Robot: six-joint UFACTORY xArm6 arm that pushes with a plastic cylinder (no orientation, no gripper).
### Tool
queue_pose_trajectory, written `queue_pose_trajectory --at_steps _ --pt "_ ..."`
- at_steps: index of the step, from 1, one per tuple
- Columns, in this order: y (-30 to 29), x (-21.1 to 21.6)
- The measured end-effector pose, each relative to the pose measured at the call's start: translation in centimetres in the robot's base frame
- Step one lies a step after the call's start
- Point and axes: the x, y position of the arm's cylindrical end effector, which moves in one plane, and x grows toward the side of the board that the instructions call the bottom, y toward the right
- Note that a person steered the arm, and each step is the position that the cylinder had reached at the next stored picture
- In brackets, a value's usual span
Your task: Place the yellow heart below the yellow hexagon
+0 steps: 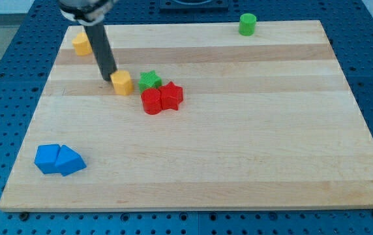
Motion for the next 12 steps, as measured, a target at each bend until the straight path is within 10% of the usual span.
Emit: queue_pose_trajectory --at_steps 2,6,8,12 --pt "2.1 0.8" --pt "-3.6 -11.7" --pt "-15.1 -16.5" --pt "-7.6 -3.2"
